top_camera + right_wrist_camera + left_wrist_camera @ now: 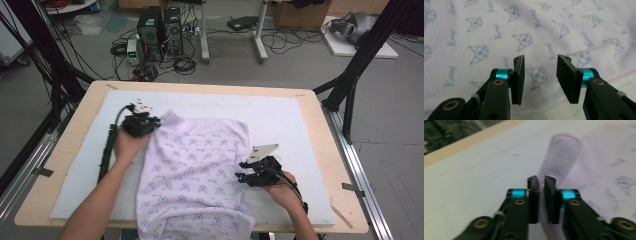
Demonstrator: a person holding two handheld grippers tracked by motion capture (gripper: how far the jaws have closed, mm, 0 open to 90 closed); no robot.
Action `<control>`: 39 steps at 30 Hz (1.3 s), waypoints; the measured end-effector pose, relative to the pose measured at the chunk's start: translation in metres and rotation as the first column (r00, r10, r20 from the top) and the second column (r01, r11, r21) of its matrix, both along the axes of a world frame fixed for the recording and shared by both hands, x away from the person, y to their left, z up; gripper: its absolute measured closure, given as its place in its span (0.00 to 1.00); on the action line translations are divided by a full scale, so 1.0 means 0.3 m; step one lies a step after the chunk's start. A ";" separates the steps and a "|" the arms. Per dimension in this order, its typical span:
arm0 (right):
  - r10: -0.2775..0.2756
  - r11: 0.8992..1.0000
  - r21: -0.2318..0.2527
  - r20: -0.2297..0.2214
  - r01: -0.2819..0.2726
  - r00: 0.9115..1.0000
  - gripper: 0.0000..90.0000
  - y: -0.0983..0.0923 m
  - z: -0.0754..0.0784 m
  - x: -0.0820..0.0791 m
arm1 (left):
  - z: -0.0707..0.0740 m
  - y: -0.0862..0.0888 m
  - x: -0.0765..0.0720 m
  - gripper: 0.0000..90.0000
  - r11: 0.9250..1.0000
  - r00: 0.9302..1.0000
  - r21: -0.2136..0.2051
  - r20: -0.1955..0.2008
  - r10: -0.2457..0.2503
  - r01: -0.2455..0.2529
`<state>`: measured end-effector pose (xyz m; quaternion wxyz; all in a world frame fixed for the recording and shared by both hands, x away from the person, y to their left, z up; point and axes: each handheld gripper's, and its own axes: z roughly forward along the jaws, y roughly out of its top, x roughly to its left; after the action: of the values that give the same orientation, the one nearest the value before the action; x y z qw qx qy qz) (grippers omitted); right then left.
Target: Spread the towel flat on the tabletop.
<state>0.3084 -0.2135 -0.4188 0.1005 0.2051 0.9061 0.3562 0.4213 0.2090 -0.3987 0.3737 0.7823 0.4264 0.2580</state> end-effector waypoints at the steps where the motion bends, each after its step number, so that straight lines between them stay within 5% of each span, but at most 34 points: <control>1: -0.004 1.000 -0.001 0.003 0.004 1.000 0.64 0.001 0.010 0.004 | 0.011 0.034 -0.004 0.68 1.000 1.000 -0.009 -0.007 0.011 -0.011; 5: -0.008 1.000 0.002 0.005 0.008 1.000 0.65 0.009 0.020 0.033 | 0.024 0.089 -0.066 0.67 0.999 0.999 -0.008 -0.002 -0.053 0.053; 9: -0.012 1.000 -0.025 -0.015 0.012 1.000 0.64 0.015 0.004 0.048 | -0.010 0.090 -0.134 0.66 0.991 0.991 -0.012 -0.040 -0.130 0.130; 17: -0.066 0.997 -0.041 -0.010 0.065 0.998 0.64 -0.015 -0.005 0.069 | -0.102 0.065 -0.227 0.62 0.971 0.964 -0.024 -0.121 -0.238 0.237; 20: -0.097 0.994 -0.052 -0.025 0.096 0.995 0.68 -0.021 -0.028 0.101 | -0.137 0.052 -0.227 0.75 0.961 0.949 -0.010 -0.154 -0.273 0.275; 21: -0.097 0.994 -0.052 -0.025 0.096 0.995 0.68 -0.021 -0.028 0.101 | -0.139 0.052 -0.230 0.75 0.963 0.954 -0.010 -0.138 -0.267 0.269; 23: -0.091 0.993 -0.076 -0.046 0.087 0.995 0.74 -0.014 -0.044 0.109 | -0.138 0.060 -0.226 0.92 0.965 0.956 -0.003 -0.134 -0.261 0.263; 25: -0.069 0.996 -0.056 -0.060 0.065 0.996 0.85 -0.014 -0.046 0.115 | -0.139 0.070 -0.221 0.96 0.969 0.959 -0.018 -0.138 -0.247 0.247; 27: -0.050 0.997 -0.062 -0.066 0.046 0.997 0.95 -0.011 -0.043 0.110 | -0.132 0.072 -0.224 0.97 0.976 0.970 0.020 -0.119 -0.213 0.216; 30: -0.050 0.998 -0.040 -0.073 0.047 0.996 0.90 -0.025 -0.034 0.116 | -0.127 0.076 -0.227 0.95 0.976 0.969 0.004 -0.120 -0.215 0.217; 33: -0.137 0.990 0.011 -0.042 0.138 0.990 0.77 -0.058 -0.024 0.152 | -0.121 0.073 -0.228 0.83 0.975 0.970 -0.014 -0.099 -0.220 0.220; 39: -0.235 0.972 -0.005 -0.040 0.235 0.971 0.77 -0.044 -0.029 0.277 | -0.138 0.075 -0.219 0.90 0.977 0.968 -0.014 -0.131 -0.215 0.215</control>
<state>0.3914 -0.2268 -0.4275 0.1237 0.3180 0.8773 0.3375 0.3555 0.2314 -0.4401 0.3704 0.8392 0.3627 0.1641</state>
